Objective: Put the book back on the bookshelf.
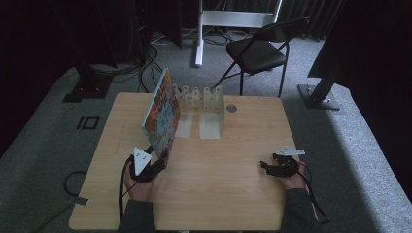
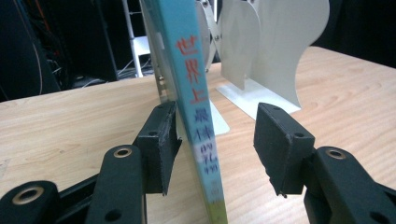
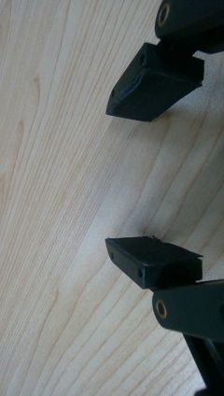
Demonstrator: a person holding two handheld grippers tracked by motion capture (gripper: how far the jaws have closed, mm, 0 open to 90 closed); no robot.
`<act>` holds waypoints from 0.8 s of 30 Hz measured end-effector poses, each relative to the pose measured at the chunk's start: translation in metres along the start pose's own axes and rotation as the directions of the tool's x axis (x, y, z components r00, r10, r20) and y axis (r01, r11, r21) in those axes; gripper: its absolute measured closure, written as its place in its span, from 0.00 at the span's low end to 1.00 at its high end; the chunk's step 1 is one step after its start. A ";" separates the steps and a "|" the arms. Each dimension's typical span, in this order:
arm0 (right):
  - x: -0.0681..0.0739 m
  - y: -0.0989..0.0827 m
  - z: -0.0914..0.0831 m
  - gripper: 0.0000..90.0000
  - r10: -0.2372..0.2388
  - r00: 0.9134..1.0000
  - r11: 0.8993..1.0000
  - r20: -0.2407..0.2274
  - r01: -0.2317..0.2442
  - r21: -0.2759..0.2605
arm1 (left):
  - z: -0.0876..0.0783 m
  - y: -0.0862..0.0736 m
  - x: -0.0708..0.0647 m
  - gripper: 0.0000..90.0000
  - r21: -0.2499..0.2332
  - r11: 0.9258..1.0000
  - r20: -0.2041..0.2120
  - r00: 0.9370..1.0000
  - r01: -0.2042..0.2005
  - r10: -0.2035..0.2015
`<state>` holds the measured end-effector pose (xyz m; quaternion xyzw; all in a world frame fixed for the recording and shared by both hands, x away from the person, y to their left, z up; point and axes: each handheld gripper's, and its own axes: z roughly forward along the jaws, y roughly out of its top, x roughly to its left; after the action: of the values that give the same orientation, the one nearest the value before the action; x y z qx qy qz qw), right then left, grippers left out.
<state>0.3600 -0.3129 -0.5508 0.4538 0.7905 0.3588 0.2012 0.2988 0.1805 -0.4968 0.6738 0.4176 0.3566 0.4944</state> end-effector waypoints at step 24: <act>0.000 0.000 0.000 0.34 0.000 1.000 1.000 0.000 0.000 0.000 | -0.023 -0.022 0.001 0.63 0.055 0.998 0.019 1.000 -0.010 0.009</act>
<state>0.3599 -0.3128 -0.5509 0.4537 0.7905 0.3589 0.2011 0.2743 0.1930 -0.5123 0.6925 0.4195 0.3409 0.4778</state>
